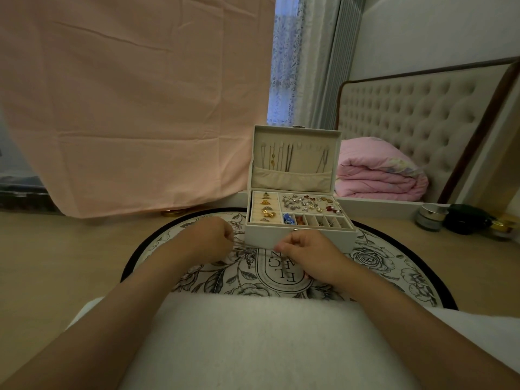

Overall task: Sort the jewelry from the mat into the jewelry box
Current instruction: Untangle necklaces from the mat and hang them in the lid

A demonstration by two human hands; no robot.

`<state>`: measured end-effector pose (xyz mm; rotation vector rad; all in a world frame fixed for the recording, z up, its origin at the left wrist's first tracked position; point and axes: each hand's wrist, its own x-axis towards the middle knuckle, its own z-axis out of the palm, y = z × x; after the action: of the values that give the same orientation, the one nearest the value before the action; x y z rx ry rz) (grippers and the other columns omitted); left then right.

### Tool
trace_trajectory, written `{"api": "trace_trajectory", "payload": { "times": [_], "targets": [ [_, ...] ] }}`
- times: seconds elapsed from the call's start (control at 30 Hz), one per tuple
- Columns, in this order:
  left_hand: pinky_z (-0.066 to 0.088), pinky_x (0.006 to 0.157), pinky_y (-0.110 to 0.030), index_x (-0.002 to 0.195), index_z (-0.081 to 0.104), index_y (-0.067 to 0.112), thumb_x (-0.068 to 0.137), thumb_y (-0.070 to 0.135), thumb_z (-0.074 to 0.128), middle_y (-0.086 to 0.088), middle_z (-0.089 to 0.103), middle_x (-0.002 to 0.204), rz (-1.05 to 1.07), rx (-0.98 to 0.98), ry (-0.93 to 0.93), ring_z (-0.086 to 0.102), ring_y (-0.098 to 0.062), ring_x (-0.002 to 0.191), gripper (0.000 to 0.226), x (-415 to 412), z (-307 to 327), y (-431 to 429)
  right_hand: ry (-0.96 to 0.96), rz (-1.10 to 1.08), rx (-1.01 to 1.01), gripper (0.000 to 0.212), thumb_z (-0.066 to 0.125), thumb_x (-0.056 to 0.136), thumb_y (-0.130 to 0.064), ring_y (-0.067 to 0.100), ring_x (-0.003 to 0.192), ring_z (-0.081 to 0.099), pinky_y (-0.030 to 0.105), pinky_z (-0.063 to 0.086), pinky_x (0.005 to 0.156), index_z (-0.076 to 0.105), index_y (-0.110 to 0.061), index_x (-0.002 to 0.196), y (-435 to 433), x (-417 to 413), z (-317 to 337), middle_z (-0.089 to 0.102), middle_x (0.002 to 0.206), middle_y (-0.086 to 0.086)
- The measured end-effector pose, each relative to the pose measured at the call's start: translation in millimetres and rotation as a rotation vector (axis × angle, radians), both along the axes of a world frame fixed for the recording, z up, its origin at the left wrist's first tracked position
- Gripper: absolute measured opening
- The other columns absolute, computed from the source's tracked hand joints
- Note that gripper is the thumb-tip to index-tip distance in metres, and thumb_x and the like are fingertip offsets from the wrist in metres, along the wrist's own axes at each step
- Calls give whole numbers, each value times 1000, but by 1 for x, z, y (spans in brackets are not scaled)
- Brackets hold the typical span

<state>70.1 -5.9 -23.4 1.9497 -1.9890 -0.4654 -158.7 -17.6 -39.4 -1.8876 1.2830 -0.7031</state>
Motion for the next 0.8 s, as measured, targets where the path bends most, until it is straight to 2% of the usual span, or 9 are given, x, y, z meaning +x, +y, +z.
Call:
{"api": "trace_trajectory", "payload": {
  "times": [0.07, 0.17, 0.27, 0.33, 0.4, 0.47, 0.6, 0.73, 0.8],
  "targets": [
    [42, 61, -24, 77, 67, 19, 91, 12, 48, 2, 66, 82, 50, 26, -107, 57, -12, 74, 25, 6, 1, -1, 19, 31, 21, 17, 64, 97, -32, 11, 66, 66, 25, 55, 65, 77, -23, 101, -1, -4, 4, 74, 86, -2],
    [45, 70, -25, 90, 70, 10, 92, 12, 46, -1, 66, 91, 91, 47, -182, 59, -17, 84, 24, 11, -2, -3, 137, 74, 46, 19, 64, 97, -31, -1, 62, 59, 17, 47, 62, 77, -22, 105, 0, -8, 7, 70, 77, -8],
    [52, 82, -28, 99, 72, 15, 91, 15, 51, -2, 69, 102, 83, 86, -223, 63, -18, 97, 22, 8, -4, -3, 127, 88, 43, 15, 66, 96, -27, -3, 72, 61, 14, 47, 68, 76, -22, 104, 0, -8, 7, 71, 86, -10],
    [53, 90, -31, 100, 71, 22, 92, 17, 52, 2, 68, 107, 57, 68, -234, 62, -17, 101, 21, 3, -1, -1, 83, 91, 49, 14, 65, 96, -26, -7, 58, 57, 10, 43, 58, 76, -22, 104, 1, -7, 9, 68, 76, -14],
    [54, 86, -30, 97, 68, 29, 92, 17, 54, 7, 67, 104, 7, 3, -114, 62, -12, 96, 19, -4, 5, 2, 21, 90, 79, 14, 65, 96, -26, 0, 47, 48, 14, 39, 49, 75, -19, 103, 2, -8, 11, 58, 58, -14],
    [51, 79, -25, 96, 68, 33, 92, 21, 59, 11, 68, 99, -108, -28, 101, 64, -6, 91, 15, -14, 10, 6, -62, 76, 121, 13, 65, 96, -27, 7, 48, 41, 20, 36, 48, 74, -17, 98, 4, -8, 13, 50, 53, -8],
    [52, 88, -25, 106, 69, 25, 90, 22, 70, 4, 76, 97, -291, 89, 551, 71, -9, 94, 16, -36, 10, 16, -206, 41, 182, 17, 65, 95, -30, 7, 46, 38, 19, 33, 45, 72, -15, 90, 6, -7, 17, 53, 50, -9],
    [60, 84, -34, 103, 70, 15, 94, 15, 64, -3, 76, 87, -271, 40, 668, 71, -16, 78, 11, -35, 6, 17, -244, 52, 201, 24, 64, 96, -33, 7, 45, 35, 20, 29, 45, 71, -13, 86, 8, -7, 20, 57, 51, -11],
    [59, 74, -32, 103, 71, 14, 96, 15, 61, -4, 72, 77, -273, 57, 672, 67, -16, 68, 13, -32, 4, 16, -251, 49, 202, 26, 62, 97, -33, 9, 44, 32, 22, 26, 44, 71, -11, 87, 8, -5, 20, 63, 58, -8]
  ]
}}
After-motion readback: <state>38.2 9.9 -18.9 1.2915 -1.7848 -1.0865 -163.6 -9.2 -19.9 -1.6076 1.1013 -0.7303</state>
